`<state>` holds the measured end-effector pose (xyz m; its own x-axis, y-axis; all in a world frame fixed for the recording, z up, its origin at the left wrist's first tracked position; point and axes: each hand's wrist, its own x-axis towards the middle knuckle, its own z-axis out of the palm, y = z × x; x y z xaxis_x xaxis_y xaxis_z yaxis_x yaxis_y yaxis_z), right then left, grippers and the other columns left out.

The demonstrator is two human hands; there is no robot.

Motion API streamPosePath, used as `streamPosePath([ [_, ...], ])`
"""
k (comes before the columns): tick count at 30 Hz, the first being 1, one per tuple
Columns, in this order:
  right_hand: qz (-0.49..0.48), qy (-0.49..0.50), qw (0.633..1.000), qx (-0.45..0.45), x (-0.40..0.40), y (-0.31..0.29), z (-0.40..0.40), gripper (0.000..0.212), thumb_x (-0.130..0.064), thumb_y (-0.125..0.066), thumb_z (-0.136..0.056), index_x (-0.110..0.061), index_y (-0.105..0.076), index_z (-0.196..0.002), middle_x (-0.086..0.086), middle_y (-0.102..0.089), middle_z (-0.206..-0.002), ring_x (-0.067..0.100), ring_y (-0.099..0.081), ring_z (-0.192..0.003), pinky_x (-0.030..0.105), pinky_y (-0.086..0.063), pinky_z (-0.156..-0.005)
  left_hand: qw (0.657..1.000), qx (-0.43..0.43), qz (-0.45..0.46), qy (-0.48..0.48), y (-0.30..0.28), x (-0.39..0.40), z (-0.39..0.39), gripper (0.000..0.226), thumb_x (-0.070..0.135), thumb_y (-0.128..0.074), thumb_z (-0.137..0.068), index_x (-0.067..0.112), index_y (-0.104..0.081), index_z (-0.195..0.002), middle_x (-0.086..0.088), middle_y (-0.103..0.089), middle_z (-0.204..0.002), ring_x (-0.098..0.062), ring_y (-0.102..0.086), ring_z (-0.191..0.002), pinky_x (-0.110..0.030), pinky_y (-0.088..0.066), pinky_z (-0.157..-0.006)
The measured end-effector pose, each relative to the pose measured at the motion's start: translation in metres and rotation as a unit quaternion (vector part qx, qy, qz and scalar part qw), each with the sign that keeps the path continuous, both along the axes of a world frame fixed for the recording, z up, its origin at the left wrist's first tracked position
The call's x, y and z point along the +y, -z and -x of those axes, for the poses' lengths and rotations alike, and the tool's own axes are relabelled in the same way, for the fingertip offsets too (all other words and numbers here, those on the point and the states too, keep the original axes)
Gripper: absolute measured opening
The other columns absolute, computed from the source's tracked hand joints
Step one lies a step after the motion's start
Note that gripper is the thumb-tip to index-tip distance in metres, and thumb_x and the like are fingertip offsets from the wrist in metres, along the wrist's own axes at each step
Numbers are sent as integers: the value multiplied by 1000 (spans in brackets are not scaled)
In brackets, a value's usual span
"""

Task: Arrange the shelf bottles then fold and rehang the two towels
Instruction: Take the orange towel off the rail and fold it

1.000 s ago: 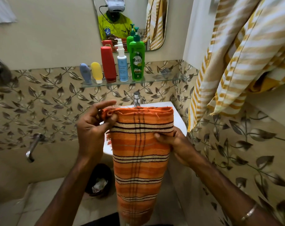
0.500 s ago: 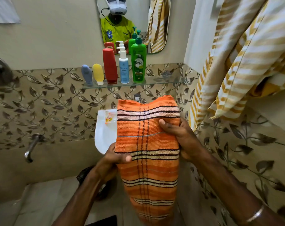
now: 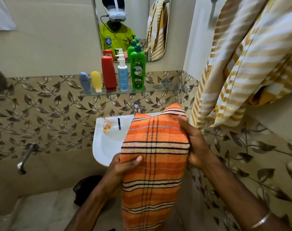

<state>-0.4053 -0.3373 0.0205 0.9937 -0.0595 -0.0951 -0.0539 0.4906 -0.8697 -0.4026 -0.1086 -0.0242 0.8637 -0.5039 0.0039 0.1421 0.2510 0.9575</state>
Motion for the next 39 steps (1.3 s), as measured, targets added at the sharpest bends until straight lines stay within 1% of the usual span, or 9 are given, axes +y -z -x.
streamPosePath([
  [2, -6, -26, 1000, -4, -4, 8, 2, 61, -57, -45, -98, -2, -69, -104, 28, -66, -113, 40, -63, -110, 53, -46, -106, 1000, -8, 13, -14, -7, -3, -3, 28, 14, -65, -84, 19, -76, -109, -15, -73, -116, -35, -70, -108, -39, -60, -83],
  [5, -17, -83, 996, -8, -5, 26, 5, 88, -76, -35, -88, -7, -59, -136, 29, -56, -139, 44, -52, -133, 60, -36, -115, 999, -14, 26, -36, -16, -4, -7, 27, 13, -61, -85, 20, -77, -106, -15, -73, -115, -34, -70, -107, -41, -60, -83],
  [9, 15, -150, 988, -18, -1, 45, 14, 104, -87, -60, -65, -14, -59, -140, 21, -58, -143, 39, -54, -134, 54, -47, -109, 997, -31, 36, -58, -25, -1, -16, 24, 14, -62, -89, 12, -73, -110, -19, -71, -117, -36, -69, -109, -43, -60, -86],
  [13, 108, -160, 981, -18, 3, 52, 21, 68, -56, -89, -63, -21, -74, -119, 12, -71, -126, 31, -67, -119, 39, -57, -94, 996, -17, 39, -83, -34, 4, -22, 25, 16, -61, -89, 4, -66, -109, -19, -73, -111, -39, -69, -106, -38, -62, -79],
  [18, 143, -124, 982, -24, 10, 49, 22, 34, -14, -73, -83, -14, -73, -117, 17, -72, -123, 35, -68, -116, 41, -57, -94, 996, 8, 37, -77, -40, 9, -28, 61, 41, -77, -77, -1, -61, -118, -21, -71, -116, -42, -67, -110, -40, -62, -81],
  [25, 82, -79, 993, -12, 18, 33, 19, 23, -14, -66, -84, -16, -79, -104, 15, -76, -110, 31, -74, -101, 40, -61, -82, 979, 92, 166, 72, -25, 21, -30, 116, 68, -83, -54, 3, -46, -143, -31, -52, -140, -48, -53, -127, -63, -46, -101],
  [29, 64, -67, 996, -8, 18, 26, 16, 23, -20, -70, -89, -10, -76, -109, 18, -75, -112, 33, -74, -101, 44, -61, -85, 983, 86, 127, 98, -5, 24, -17, 128, 78, -77, -49, 7, -38, -148, -29, -50, -144, -50, -49, -130, -66, -44, -100],
  [34, 47, -50, 998, -2, 14, 19, 11, 30, -21, -62, -90, -4, -71, -113, 17, -76, -107, 32, -75, -95, 41, -63, -80, 991, 51, 58, 109, 9, 29, -5, 77, 53, -91, -54, 19, -70, -119, -14, -72, -117, -34, -69, -109, -42, -58, -85],
  [39, 46, -46, 998, 12, 10, 13, 8, 35, -22, -63, -91, -2, -68, -119, 19, -74, -108, 33, -74, -94, 43, -62, -83, 996, 5, -2, 89, -3, 21, -1, 43, 22, -74, -72, 20, -72, -115, -16, -71, -120, -37, -67, -112, -41, -57, -89],
])
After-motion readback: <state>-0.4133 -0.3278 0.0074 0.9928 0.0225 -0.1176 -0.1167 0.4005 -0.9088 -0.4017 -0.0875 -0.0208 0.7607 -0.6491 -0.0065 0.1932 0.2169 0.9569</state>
